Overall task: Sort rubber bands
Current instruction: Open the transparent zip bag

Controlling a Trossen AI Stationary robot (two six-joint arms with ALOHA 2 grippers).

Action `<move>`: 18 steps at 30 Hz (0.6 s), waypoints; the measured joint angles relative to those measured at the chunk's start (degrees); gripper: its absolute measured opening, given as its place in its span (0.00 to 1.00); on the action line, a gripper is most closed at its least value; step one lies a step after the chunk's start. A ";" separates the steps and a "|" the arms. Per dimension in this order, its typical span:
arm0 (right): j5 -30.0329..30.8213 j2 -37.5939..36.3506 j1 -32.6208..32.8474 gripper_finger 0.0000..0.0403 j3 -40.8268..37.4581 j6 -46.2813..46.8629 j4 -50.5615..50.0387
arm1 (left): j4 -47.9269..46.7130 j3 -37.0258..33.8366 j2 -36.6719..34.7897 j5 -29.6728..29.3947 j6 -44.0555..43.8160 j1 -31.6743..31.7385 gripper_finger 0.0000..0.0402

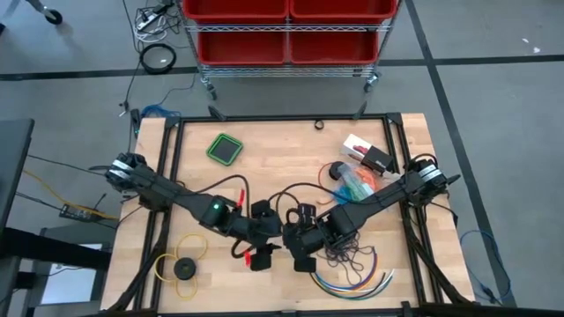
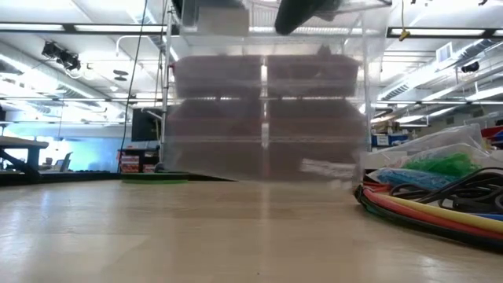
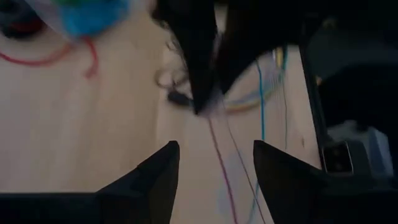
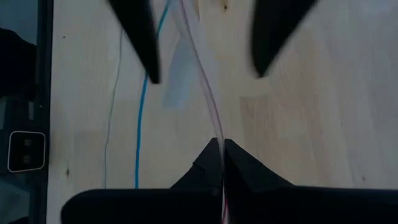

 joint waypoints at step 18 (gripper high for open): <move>5.11 0.00 1.60 0.00 -0.04 -3.76 1.23 | -7.24 0.00 2.68 0.11 0.80 2.00 0.37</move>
